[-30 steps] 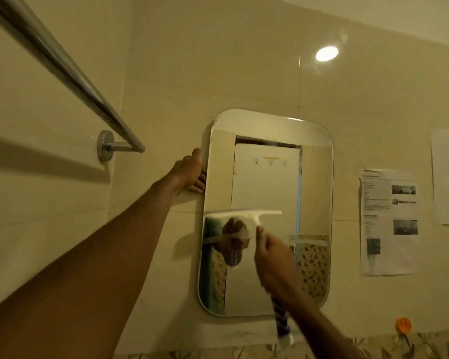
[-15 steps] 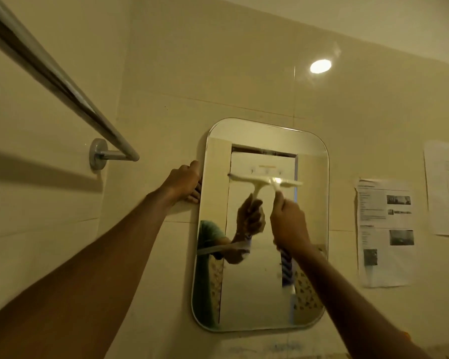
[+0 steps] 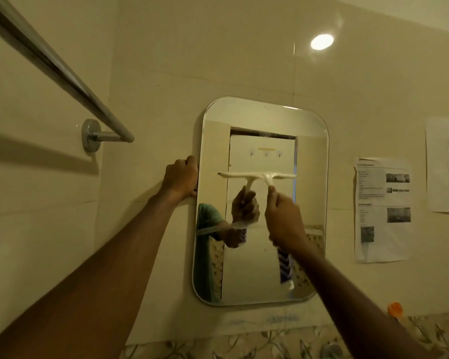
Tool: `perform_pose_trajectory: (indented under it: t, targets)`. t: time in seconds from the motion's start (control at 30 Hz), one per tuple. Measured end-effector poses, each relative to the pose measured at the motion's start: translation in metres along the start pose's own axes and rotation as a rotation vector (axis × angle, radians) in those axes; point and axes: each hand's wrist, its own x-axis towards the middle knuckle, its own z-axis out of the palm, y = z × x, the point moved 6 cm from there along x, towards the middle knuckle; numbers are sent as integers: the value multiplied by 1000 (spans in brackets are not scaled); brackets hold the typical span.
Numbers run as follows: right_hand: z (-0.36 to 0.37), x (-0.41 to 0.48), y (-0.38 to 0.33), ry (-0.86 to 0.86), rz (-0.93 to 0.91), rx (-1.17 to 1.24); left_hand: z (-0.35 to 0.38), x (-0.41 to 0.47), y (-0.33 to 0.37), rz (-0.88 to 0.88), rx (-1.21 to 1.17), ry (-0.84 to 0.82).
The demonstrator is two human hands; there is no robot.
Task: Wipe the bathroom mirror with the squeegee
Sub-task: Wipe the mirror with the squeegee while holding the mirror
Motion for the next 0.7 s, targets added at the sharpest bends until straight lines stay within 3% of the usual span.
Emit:
perform_pose_trajectory:
  t: [0.27, 0.57, 0.7]
  targets:
    - [47, -135, 87, -81, 189, -69, 6, -21, -30, 6, 70, 45]
    - [9, -32, 13, 34, -29, 38, 7, -37, -51, -46, 42, 32]
    - [32, -55, 12, -36, 9, 32, 2, -34, -52, -95, -61, 3]
